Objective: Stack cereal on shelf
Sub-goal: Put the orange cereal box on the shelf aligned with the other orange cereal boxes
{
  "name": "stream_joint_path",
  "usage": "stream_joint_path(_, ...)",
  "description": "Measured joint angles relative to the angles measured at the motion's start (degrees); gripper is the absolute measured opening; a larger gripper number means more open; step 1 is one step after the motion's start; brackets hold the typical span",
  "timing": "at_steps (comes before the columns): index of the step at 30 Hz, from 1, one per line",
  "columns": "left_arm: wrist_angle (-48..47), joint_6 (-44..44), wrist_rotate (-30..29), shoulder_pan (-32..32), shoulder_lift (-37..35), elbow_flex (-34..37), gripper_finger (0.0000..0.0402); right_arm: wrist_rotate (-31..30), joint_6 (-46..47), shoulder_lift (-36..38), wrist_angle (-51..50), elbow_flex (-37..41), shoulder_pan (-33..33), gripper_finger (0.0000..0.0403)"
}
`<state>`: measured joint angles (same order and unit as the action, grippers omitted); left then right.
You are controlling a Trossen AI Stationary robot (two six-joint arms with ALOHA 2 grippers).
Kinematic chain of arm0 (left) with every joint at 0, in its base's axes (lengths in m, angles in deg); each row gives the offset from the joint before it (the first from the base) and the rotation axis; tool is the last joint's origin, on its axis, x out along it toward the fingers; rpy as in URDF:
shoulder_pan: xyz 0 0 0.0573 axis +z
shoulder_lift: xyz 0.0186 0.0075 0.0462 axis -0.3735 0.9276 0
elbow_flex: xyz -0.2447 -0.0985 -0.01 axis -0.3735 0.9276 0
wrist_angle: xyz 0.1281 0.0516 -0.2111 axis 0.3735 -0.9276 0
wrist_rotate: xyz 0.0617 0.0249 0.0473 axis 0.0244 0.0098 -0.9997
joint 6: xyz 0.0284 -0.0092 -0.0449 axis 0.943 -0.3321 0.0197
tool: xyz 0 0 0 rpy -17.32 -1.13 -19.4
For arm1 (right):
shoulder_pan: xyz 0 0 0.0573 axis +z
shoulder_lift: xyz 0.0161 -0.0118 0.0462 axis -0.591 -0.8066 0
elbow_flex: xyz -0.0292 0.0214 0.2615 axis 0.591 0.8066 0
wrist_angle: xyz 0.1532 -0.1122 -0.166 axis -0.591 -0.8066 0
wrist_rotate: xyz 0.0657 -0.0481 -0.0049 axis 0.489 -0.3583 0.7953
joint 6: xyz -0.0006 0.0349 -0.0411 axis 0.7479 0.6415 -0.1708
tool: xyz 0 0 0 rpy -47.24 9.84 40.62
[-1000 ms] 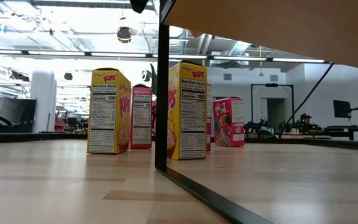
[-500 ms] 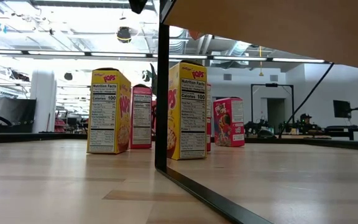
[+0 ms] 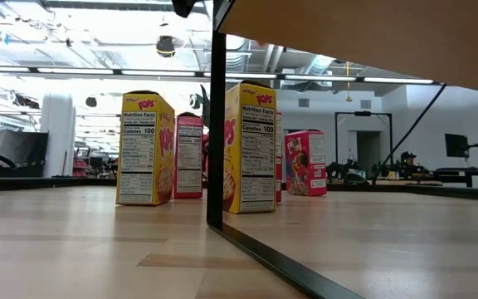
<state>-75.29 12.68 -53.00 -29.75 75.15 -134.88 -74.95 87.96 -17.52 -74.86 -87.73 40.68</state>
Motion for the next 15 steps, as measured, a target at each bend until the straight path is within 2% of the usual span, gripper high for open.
stream_joint_path(6,0.39,-1.31,1.17,-0.04,-4.13,0.0,0.0259,-0.03,-0.06,6.41,-3.67,-0.02,-0.09,0.0182)
stream_joint_path(12,1.37,-1.29,1.29,-0.06,-7.68,0.02,0.0261,-0.15,0.99,15.89,-9.1,-0.03,1.47,0.0193)
stream_joint_path(15,3.31,-0.5,1.35,-0.06,-7.87,0.0,0.0261,-2.23,3.19,21.36,-10.52,-0.03,3.61,0.0196)
